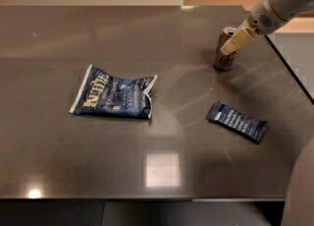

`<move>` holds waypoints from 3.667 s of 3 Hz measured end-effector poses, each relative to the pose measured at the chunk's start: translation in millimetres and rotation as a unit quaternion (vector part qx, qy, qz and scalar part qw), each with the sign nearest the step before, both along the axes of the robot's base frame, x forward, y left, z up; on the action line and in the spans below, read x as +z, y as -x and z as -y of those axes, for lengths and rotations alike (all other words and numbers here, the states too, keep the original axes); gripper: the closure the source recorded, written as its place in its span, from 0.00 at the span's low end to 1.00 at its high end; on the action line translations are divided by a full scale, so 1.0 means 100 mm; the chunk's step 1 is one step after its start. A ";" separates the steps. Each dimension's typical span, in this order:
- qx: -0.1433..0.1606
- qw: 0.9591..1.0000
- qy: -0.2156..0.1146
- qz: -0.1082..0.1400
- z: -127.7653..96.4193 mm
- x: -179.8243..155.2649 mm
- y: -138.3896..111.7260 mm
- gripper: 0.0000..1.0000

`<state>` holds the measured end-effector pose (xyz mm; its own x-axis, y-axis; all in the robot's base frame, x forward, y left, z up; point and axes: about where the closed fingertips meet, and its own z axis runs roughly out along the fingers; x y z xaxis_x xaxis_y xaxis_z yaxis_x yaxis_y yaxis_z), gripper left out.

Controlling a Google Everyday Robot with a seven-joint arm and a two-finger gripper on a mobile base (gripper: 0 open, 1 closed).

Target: Knock orange can over

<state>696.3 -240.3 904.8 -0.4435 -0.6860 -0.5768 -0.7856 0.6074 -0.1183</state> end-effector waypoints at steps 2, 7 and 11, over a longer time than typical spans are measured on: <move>0.031 0.999 -0.004 -0.009 -0.16 0.11 0.17 0.80; 0.195 0.942 0.260 -0.084 -0.81 0.35 0.69 1.00; 0.252 0.893 0.350 -0.125 -1.02 -0.04 0.67 0.82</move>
Offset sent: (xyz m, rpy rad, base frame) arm -0.0348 0.0256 0.0335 0.0050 0.0114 0.1120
